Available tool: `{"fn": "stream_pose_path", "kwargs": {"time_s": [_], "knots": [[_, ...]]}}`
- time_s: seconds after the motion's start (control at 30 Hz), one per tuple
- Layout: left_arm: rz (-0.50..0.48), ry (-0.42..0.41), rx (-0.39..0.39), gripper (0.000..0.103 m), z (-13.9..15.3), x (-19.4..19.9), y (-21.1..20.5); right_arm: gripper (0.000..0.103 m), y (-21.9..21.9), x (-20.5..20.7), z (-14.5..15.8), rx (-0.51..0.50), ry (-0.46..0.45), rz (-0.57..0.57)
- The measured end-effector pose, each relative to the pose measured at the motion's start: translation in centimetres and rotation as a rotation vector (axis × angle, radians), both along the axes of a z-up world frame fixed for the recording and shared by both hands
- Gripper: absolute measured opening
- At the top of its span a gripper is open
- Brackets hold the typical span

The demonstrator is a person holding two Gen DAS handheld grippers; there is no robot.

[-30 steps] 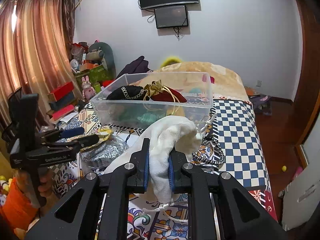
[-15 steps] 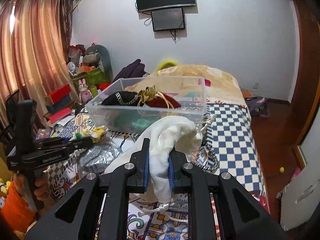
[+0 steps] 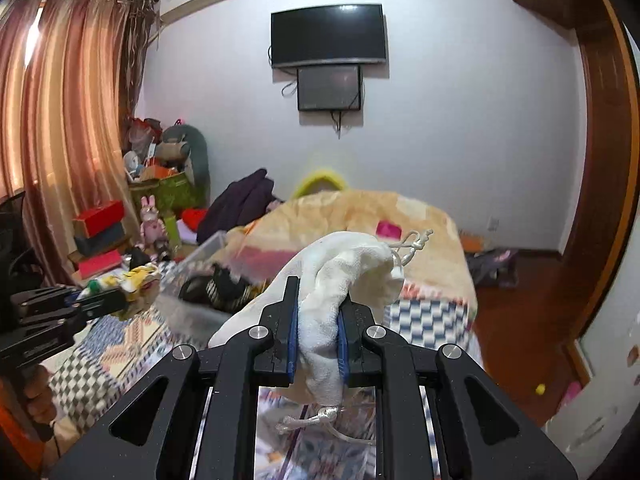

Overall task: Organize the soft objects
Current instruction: 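Lower the scarf and white cloth into the box and open both tools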

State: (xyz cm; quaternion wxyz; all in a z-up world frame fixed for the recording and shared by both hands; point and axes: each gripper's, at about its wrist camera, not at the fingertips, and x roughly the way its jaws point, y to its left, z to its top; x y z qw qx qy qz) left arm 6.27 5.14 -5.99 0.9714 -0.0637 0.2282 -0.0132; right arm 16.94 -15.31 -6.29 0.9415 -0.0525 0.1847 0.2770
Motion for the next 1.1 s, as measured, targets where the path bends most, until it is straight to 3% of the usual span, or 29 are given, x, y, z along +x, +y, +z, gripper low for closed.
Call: {"fn": "stream_pose_path", "kwargs": {"time_s": [0.17, 0.33, 0.83, 1.1], "knots": [[0.022, -0.015, 0.028, 0.017, 1.3, 2.8, 0.1, 0.014, 1.4, 1.5, 1.2, -0.003, -0.045, -0.02], [0.044, 0.017, 0.063, 0.017, 1.0, 5.8, 0.1, 0.014, 2.5, 3.5, 0.8, 0.003, -0.016, -0.037], [0.065, 0.172, 0.116, 0.017, -2.9, 13.2, -0.1, 0.014, 5.4, 9.1, -2.8, -0.056, 0.178, -0.028], [0.044, 0.207, 0.149, 0.017, -4.1, 13.5, -1.0, 0.014, 6.2, 9.7, -4.7, -0.139, 0.248, -0.012]]}}
